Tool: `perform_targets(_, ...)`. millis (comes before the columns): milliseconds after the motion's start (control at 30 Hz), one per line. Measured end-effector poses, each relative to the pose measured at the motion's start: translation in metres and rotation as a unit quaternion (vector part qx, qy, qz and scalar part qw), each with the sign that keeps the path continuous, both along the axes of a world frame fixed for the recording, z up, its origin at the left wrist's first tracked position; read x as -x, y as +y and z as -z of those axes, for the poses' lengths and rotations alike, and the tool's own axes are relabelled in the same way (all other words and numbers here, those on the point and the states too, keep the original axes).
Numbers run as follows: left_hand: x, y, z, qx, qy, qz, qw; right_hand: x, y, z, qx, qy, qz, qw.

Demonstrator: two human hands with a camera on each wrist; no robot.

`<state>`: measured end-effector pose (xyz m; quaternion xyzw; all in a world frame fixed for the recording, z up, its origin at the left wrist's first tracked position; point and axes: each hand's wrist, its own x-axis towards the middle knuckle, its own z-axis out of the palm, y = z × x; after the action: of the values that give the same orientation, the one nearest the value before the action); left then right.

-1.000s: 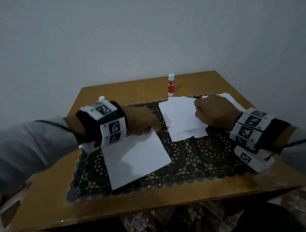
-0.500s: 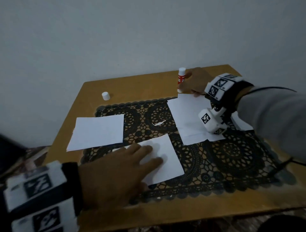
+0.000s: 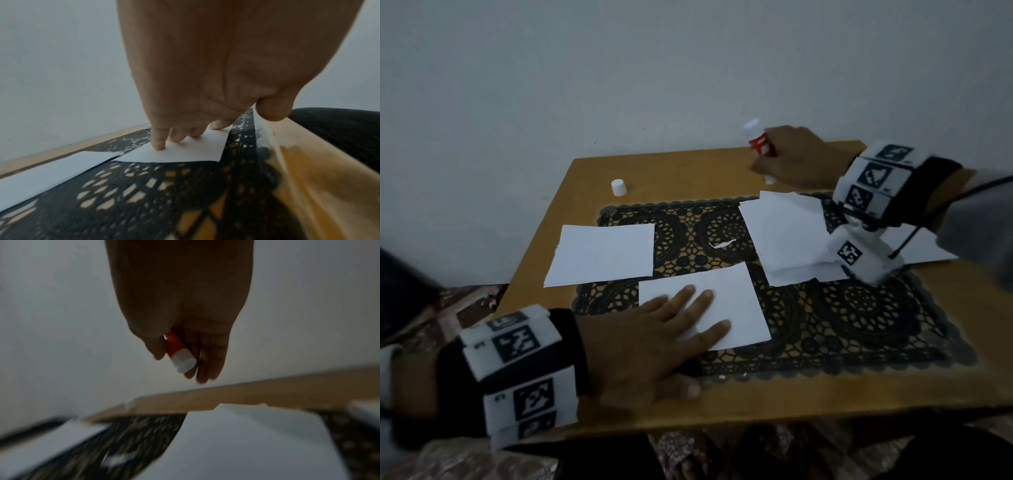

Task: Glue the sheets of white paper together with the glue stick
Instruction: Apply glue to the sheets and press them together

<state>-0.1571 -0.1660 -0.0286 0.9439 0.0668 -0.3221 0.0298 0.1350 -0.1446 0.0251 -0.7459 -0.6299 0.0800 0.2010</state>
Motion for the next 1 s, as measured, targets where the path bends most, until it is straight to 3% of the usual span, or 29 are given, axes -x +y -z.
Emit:
perform_targets(100, 0.001, -0.002, 0.001, -0.003, -0.014, -0.012, 1.000, 0.032, -0.029, -0.006, 0.094, -0.076, -0.116, 0.986)
perform_targets(200, 0.002, -0.006, 0.002, -0.022, -0.020, -0.012, 0.999, 0.067, -0.044, -0.002, 0.075, -0.084, -0.172, 0.979)
perform_targets(467, 0.007, -0.014, 0.005, -0.022, -0.033, -0.019, 0.999, 0.136, -0.020, 0.022, 0.044, 0.016, -0.173, 0.984)
perform_targets(633, 0.007, -0.011, 0.012, -0.031, -0.028, -0.010, 0.999, 0.158, -0.002, 0.035, 0.066, -0.002, -0.186, 0.980)
perform_targets(1000, 0.006, -0.012, 0.015, -0.016, -0.026, -0.027, 0.999, 0.163, -0.008, 0.043, 0.013, -0.044, -0.198, 0.979)
